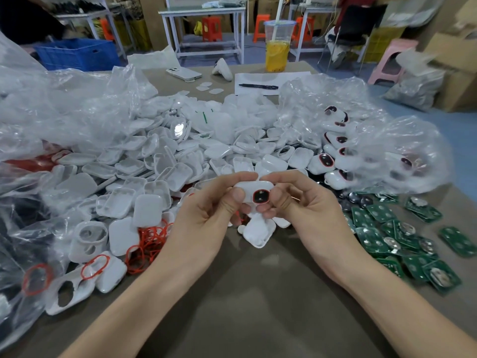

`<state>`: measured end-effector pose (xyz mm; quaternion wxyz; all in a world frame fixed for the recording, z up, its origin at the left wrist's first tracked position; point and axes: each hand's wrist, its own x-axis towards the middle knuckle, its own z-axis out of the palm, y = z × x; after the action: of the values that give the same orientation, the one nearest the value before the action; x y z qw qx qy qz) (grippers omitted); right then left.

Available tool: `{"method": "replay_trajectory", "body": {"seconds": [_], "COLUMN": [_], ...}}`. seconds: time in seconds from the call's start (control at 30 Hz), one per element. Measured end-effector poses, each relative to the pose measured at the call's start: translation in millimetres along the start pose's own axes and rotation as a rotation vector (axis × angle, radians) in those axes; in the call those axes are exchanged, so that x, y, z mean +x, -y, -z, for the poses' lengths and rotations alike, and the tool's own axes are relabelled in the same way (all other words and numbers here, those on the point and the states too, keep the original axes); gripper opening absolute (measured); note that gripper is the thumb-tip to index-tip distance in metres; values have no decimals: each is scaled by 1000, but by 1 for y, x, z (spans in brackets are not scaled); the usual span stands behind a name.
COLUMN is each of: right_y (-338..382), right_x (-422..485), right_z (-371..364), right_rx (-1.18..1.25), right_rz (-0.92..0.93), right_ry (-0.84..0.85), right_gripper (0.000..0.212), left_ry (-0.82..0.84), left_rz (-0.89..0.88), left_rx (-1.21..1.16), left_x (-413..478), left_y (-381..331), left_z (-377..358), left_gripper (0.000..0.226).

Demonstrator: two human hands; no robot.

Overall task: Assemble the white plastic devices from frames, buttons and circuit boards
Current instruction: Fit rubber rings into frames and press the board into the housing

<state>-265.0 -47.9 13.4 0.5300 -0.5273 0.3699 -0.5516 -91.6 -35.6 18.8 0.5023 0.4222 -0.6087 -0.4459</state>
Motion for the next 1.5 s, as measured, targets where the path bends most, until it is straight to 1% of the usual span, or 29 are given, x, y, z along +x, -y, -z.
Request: {"method": "replay_trajectory", "body": {"seconds": [0.1,0.2,0.23,0.3,0.37,0.47,0.53,0.57,0.67,0.77,0.9,0.97,1.1,1.33,1.43,1.5], "right_y": [0,-1,-1,-1,-1,-2,-4,-4,-2,1,3,4,6,7,7,7], "right_x": [-1,-3,-3,-3,-3,-2,-1,0,3,3,1,0,-1,-1,0,-2], "right_z": [0,-1,-2,-1,0,-1,-1,-1,1,1,0,-1,-1,0,1,1], "right_rx": [2,11,10,1,-2,18,31,42,43,39,64,65,68,69,-2,-49], "right_rz": [1,-2,-5,-14,-24,-22,-17,-21,-49,-55,-80,-85,-97,-104,-103,-82], "right_ry": [1,34,36,34,40,25,2,-12,-53,-25,51,53,43,63,63,80], "right_gripper": [14,4,4,15,19,18,8,8,23,23,34,33,39,38,33,32], "left_ry": [33,23,18,0,-24,-46,-72,-86,-59,-30,-50,-51,-40,-17,14,19], "left_rz": [-4,26,32,35,33,19,17,20,42,53,73,79,85,68,82,82], "left_rx": [-47,-87,-95,-103,-107,-80,-61,-53,8,58,-42,-62,-92,-86,-61,-17], "left_x": [1,3,3,4,4,4,4,4,3,1,2,2,1,2,1,1], "left_y": [-2,-3,-3,-4,-4,-2,-1,-1,0,2,1,2,3,5,4,2], "left_z": [0,1,1,-1,-2,-2,-4,-5,-9,-10,-7,-7,-7,-7,-6,-6], "left_gripper": [25,24,24,24,24,23,21,19,15,11,13,14,12,12,9,11]}}
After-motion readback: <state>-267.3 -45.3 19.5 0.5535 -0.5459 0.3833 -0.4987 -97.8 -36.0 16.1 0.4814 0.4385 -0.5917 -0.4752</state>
